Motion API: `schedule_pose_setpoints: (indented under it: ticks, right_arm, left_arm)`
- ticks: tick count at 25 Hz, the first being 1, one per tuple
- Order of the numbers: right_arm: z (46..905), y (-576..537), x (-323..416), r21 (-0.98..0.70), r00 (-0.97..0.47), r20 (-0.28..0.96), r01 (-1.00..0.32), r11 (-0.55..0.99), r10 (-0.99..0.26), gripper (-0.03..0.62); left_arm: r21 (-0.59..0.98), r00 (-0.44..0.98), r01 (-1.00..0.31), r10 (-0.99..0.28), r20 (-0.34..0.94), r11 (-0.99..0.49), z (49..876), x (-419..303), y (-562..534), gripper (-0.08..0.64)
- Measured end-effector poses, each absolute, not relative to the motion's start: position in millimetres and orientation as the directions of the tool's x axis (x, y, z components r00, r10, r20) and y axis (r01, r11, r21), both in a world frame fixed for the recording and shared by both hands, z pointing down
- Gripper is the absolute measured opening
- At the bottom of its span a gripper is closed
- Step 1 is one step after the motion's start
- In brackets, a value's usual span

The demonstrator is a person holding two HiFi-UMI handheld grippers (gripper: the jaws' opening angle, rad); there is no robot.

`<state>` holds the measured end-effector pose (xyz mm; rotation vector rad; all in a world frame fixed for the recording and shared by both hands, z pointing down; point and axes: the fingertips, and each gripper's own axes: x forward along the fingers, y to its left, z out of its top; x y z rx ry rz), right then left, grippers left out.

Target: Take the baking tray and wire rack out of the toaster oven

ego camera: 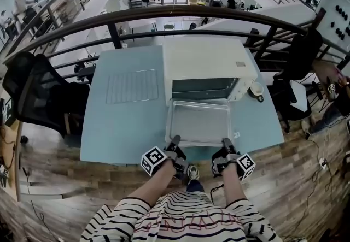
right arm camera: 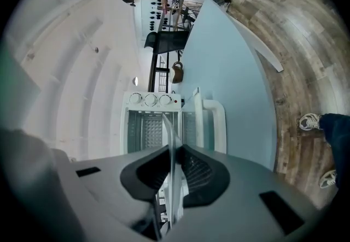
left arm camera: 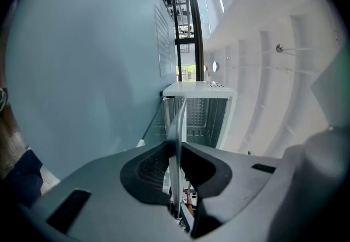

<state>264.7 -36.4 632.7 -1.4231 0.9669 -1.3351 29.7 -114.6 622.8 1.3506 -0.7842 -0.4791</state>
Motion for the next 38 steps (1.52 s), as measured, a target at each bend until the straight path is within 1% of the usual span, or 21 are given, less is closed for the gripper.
schedule_pose_setpoints:
  ticks: [6, 10, 14, 23, 29, 38]
  right_arm:
    - [633, -26, 201, -0.969, 0.062, 0.246, 0.055, -0.243, -0.967, 0.072]
    - [632, -28, 148, -0.976, 0.023, 0.215, 0.032, -0.215, -0.976, 0.072]
    - [643, -27, 92, -0.966, -0.019, 0.252, 0.05, -0.253, -0.967, 0.072]
    - [642, -44, -9, -0.965, -0.123, 0.251, 0.045, -0.258, -0.96, 0.074]
    - [653, -68, -51, -0.954, -0.2, 0.293, -0.006, -0.298, -0.935, 0.074]
    - [676, -115, -72, -0.934, -0.254, 0.352, -0.042, -0.354, -0.901, 0.08]
  left_arm:
    - [0.978, 0.644, -0.139, -0.736, 0.209, 0.155, 619, -36, -98, 0.078]
    - [0.979, 0.617, -0.139, -0.76, 0.203, 0.148, 620, -91, -91, 0.078]
    - [0.978, 0.581, -0.148, -0.787, 0.207, 0.147, 621, -149, -84, 0.078]
    - [0.973, 0.498, -0.156, -0.838, 0.225, 0.168, 626, -250, -80, 0.08]
    - [0.966, 0.47, -0.162, -0.846, 0.254, 0.2, 640, -292, -97, 0.08]
    - [0.952, 0.443, -0.174, -0.843, 0.305, 0.252, 662, -313, -137, 0.08]
